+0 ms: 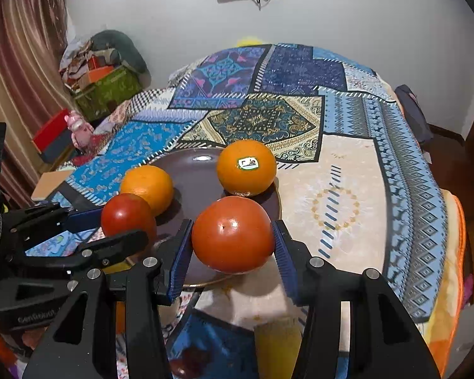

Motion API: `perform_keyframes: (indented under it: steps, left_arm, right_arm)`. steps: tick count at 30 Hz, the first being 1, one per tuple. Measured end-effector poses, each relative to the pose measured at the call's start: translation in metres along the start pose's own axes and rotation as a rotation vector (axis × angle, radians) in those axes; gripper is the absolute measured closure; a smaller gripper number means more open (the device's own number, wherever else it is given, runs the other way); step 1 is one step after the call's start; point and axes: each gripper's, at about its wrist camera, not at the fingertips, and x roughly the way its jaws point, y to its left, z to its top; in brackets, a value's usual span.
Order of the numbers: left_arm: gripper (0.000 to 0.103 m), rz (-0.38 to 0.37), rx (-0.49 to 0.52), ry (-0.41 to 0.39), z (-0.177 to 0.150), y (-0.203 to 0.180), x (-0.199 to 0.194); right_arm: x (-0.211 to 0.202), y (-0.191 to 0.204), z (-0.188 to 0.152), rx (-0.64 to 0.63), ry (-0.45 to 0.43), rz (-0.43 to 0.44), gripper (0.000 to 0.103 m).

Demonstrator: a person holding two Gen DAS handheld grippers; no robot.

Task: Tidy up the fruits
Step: 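Carry both tomatoes onto the purple plate and open both grippers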

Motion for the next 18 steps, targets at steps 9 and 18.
perform_keyframes:
  steps: [9, 18]
  left_arm:
    - [0.057, 0.001, 0.001, 0.051, -0.001, 0.004, 0.021]
    - [0.057, -0.015, -0.059, 0.093, -0.001, 0.017, 0.033]
  right_arm:
    - [0.027, -0.001, 0.002, -0.021, 0.081, 0.013, 0.057]
    - [0.040, -0.001, 0.004, -0.012, 0.119, 0.034, 0.057]
